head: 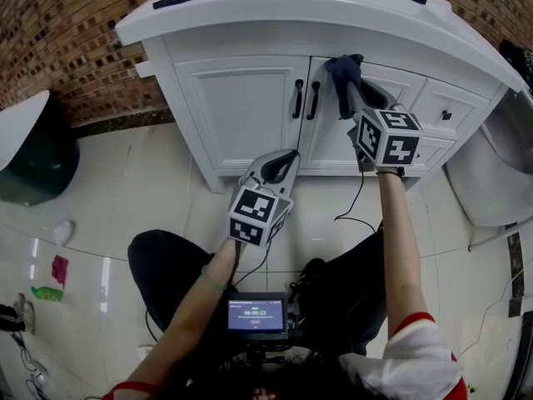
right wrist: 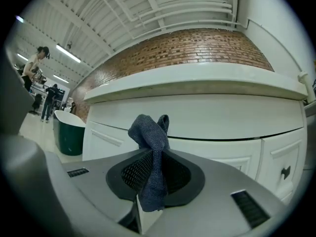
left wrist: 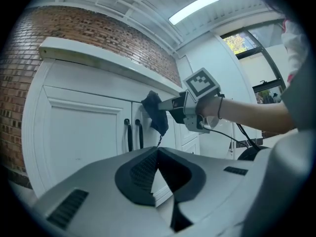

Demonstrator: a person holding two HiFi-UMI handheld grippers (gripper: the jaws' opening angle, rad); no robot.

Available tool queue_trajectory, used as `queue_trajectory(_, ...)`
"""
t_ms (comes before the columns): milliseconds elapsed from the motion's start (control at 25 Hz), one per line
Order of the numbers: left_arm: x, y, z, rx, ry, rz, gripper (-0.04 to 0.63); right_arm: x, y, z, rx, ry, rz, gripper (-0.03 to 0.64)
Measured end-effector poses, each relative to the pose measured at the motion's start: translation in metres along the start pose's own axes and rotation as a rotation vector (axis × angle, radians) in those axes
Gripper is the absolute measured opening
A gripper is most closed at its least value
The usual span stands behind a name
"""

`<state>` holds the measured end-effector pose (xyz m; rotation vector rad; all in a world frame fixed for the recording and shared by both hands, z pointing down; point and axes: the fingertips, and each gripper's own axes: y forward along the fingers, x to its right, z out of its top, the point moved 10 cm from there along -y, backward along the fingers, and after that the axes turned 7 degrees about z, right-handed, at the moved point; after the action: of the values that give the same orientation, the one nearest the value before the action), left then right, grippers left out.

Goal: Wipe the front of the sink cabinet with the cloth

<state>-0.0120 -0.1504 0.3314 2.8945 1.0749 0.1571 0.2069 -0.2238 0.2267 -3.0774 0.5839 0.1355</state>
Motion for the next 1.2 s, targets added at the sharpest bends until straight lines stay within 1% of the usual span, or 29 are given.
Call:
queue_trajectory(120, 0.004, -0.001, 0.000, -0.013, 0.003, -0.002, 0.020, 0.001, 0.002, -0.015, -0.035, 0.014, -0.002, 0.061)
queue_trajectory(360, -0.001, 0.000, -0.007, -0.035, 0.000, 0.013, 0.020, -0.006, 0.008, -0.070, -0.144, 0.069, 0.000, 0.061)
queue_trajectory(600, -0.002, 0.006, -0.026, -0.078, -0.017, 0.016, 0.020, -0.015, 0.021, -0.139, -0.299, 0.136, -0.002, 0.061)
queue_trajectory(920, -0.005, 0.007, -0.052, -0.125, -0.042, 0.005, 0.020, -0.028, 0.040, -0.245, -0.543, 0.257, -0.015, 0.061)
queue_trajectory(1080, -0.011, 0.007, -0.061, -0.138, -0.051, 0.008, 0.020, -0.038, 0.046, -0.285, -0.660, 0.264, -0.008, 0.061)
queue_trajectory(1200, -0.016, 0.007, -0.065, -0.143, -0.061, 0.012, 0.020, -0.044, 0.050, -0.305, -0.706, 0.261, 0.004, 0.061)
